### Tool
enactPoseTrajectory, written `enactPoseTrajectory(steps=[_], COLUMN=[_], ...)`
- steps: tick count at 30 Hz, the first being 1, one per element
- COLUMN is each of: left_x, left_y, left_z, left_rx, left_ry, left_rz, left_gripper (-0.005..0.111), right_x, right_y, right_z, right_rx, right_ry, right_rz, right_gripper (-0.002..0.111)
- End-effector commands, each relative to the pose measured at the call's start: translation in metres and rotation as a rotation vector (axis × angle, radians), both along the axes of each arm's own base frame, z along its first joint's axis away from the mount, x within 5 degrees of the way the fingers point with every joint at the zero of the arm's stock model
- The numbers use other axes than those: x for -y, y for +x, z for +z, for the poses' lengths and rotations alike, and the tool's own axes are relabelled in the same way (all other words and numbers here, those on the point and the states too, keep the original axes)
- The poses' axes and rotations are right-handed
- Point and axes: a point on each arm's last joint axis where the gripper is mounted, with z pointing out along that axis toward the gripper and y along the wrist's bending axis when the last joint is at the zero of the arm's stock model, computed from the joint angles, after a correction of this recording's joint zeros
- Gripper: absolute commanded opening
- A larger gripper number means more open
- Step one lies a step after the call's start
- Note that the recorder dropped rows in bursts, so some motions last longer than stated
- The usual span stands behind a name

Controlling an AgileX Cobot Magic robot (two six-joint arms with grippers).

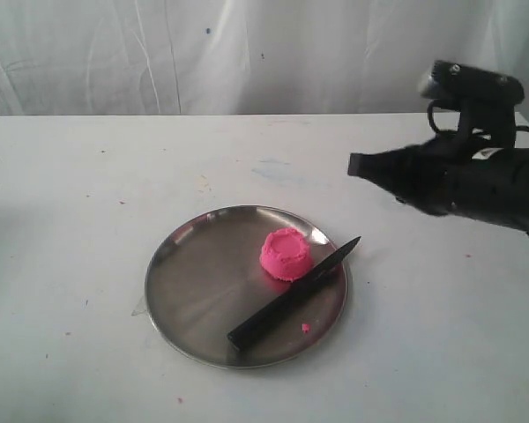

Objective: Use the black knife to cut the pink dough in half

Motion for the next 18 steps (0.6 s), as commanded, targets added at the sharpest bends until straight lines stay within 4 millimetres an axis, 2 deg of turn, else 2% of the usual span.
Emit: enactPoseTrajectory(steps=[1, 3, 7, 8, 14, 18], left_x=[0.000, 0.000, 0.000, 0.000, 0.000, 0.000], left_y=[0.000, 0.000, 0.000, 0.000, 0.000, 0.000], left_z=[0.000, 0.000, 0.000, 0.000, 0.000, 0.000], left_rx=[0.003, 0.003, 0.003, 0.003, 0.003, 0.003], left_ry=[-0.013, -0.013, -0.013, -0.013, -0.013, -0.013], left_rz=[0.004, 0.004, 0.004, 0.004, 0.004, 0.004], left_gripper=[0.000, 0.000, 0.000, 0.000, 0.000, 0.000], right_x=[0.001, -0.004, -0.016, -0.018, -0.054, -0.060], right_y=[-0.013, -0.018, -0.026, -0.027, -0.028, -0.026], right_z=[-0.041, -0.049, -0.074, -0.079, -0.070, -0.089], right_rx=[-0.424, -0.517, -0.656, -0.661, -0.557, -0.617], right_ry=[0.039, 0.069, 0.206, 0.228, 0.403, 0.414], right_rz=[0.116, 0.157, 0.171, 0.150, 0.207, 0.156], right_gripper=[0.005, 0.013, 0.043, 0.048, 0.049, 0.049])
